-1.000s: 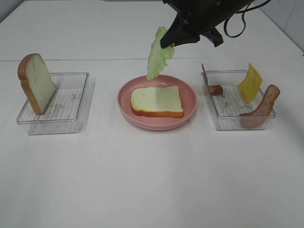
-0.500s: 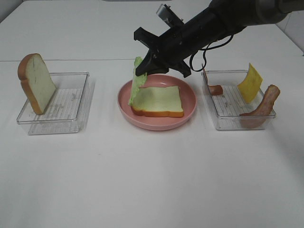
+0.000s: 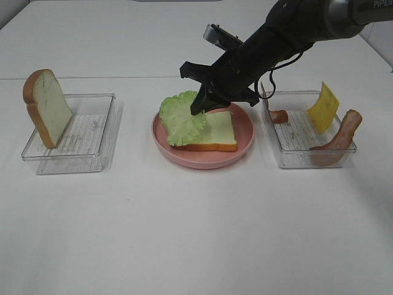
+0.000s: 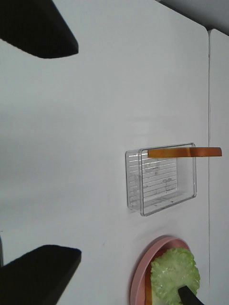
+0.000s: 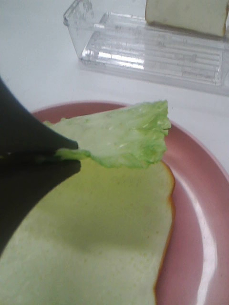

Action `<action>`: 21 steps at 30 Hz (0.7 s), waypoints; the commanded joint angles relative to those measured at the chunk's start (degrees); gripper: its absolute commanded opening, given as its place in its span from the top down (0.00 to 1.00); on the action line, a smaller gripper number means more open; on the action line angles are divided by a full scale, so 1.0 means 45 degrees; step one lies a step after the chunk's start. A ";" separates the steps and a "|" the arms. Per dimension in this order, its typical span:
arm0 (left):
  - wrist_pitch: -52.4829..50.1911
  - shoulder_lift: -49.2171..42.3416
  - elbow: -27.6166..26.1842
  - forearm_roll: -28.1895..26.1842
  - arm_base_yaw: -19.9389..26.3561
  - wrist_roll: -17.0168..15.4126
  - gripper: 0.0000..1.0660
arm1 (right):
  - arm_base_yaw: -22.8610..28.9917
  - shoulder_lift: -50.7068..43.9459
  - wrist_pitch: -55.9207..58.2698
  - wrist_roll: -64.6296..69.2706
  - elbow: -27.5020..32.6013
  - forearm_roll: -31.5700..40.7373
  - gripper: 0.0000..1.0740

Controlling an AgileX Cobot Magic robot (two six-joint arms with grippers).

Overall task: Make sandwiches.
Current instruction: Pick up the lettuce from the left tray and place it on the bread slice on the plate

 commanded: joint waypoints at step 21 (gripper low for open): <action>-0.0166 -0.0280 0.0076 -0.0064 -0.0013 -0.0064 0.04 | 0.0000 0.0000 -0.0369 0.1286 -0.0064 -0.2165 0.86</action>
